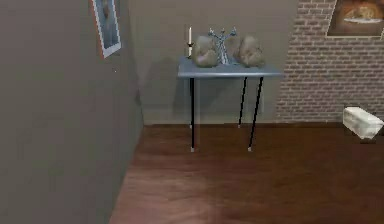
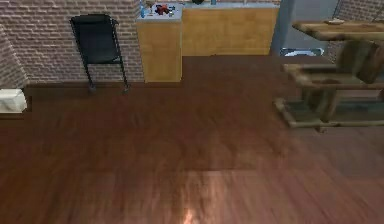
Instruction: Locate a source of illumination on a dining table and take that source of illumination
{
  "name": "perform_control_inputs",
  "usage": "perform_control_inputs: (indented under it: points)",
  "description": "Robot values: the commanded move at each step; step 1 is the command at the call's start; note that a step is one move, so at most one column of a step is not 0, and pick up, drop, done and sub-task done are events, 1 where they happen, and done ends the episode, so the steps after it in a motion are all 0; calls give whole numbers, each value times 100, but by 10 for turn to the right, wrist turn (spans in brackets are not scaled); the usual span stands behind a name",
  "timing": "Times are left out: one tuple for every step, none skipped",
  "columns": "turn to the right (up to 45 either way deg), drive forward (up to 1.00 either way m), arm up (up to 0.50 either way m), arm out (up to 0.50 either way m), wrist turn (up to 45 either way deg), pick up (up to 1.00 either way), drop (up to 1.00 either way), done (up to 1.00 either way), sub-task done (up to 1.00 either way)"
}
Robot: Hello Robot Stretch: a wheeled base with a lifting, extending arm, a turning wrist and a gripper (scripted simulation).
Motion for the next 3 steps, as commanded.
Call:
perform_control_inputs:
  points:
    - [0,100,0,0,0,0,0,0,0]
    - [0,15,0,0,0,0,0,0,0]
    - [-450,0,0,0,0,0,0,0,0]
